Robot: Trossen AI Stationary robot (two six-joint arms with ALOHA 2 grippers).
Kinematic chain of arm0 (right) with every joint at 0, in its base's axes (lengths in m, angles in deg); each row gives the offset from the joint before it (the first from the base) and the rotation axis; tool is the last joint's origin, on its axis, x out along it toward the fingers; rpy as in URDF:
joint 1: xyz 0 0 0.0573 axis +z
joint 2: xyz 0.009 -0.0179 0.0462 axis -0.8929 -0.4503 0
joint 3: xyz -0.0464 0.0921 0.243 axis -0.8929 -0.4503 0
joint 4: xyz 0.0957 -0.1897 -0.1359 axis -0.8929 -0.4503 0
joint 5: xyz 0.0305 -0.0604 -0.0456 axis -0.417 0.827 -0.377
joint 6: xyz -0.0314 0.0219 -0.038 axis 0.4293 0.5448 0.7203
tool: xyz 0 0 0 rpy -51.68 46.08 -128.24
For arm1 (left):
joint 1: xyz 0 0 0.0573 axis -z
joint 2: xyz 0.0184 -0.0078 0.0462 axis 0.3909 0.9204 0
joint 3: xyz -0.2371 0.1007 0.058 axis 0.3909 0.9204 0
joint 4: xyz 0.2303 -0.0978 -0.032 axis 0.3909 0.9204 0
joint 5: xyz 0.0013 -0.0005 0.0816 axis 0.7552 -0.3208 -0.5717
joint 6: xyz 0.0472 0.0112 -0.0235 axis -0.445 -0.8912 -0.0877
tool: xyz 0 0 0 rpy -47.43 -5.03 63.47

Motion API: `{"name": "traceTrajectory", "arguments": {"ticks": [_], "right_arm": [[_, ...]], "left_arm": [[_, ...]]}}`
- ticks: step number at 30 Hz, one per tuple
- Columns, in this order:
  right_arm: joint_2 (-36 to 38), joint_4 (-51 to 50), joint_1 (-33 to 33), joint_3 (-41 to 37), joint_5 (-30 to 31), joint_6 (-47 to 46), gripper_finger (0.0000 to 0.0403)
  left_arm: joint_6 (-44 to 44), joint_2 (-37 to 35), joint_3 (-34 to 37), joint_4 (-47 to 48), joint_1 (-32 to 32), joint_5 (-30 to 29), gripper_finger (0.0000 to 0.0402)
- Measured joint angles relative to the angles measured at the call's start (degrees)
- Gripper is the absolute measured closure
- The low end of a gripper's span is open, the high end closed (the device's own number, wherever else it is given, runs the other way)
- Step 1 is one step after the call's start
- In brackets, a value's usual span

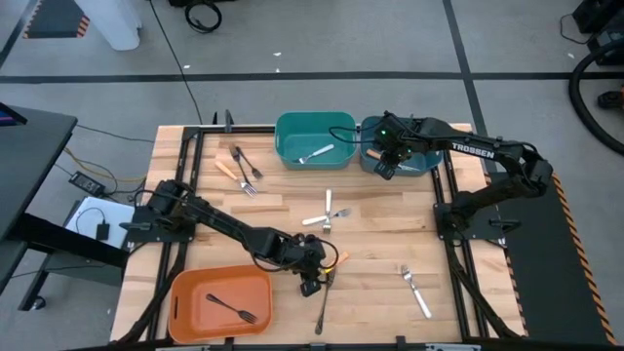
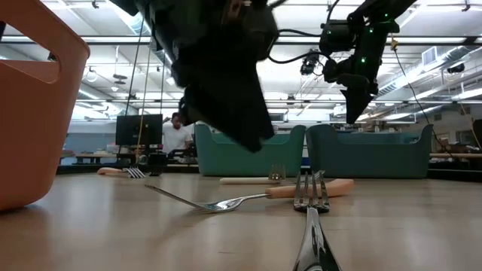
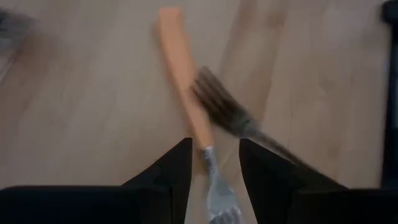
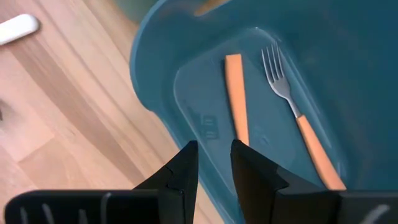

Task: Sort silverware by color (type)
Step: Put the orange fork into the blue bin

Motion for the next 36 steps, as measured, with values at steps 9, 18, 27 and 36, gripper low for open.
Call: {"name": "traceTrajectory", "arguments": {"ticks": [9,18,27,36], "right_arm": [[0.0,0.0,0.0,0.0,0.0,0.0,0.0301],[0.0,0.3,0.0,0.0,0.0,0.0,0.0301],[0.0,0.3,0.0,0.0,0.3,0.9,0.0301],[0.0,0.5,-0.1,0.0,0.6,1.0,0.0301]], "left_arm": [[1.1,1.9,-0.1,-0.2,0.0,0.3,0.026],[1.2,4.1,-0.1,-0.6,0.3,1.7,0.026],[2.5,6.5,-0.2,-3.7,0.3,2.3,0.026],[11.5,9.2,-0.7,0.4,0.0,-0.6,0.026]]}}
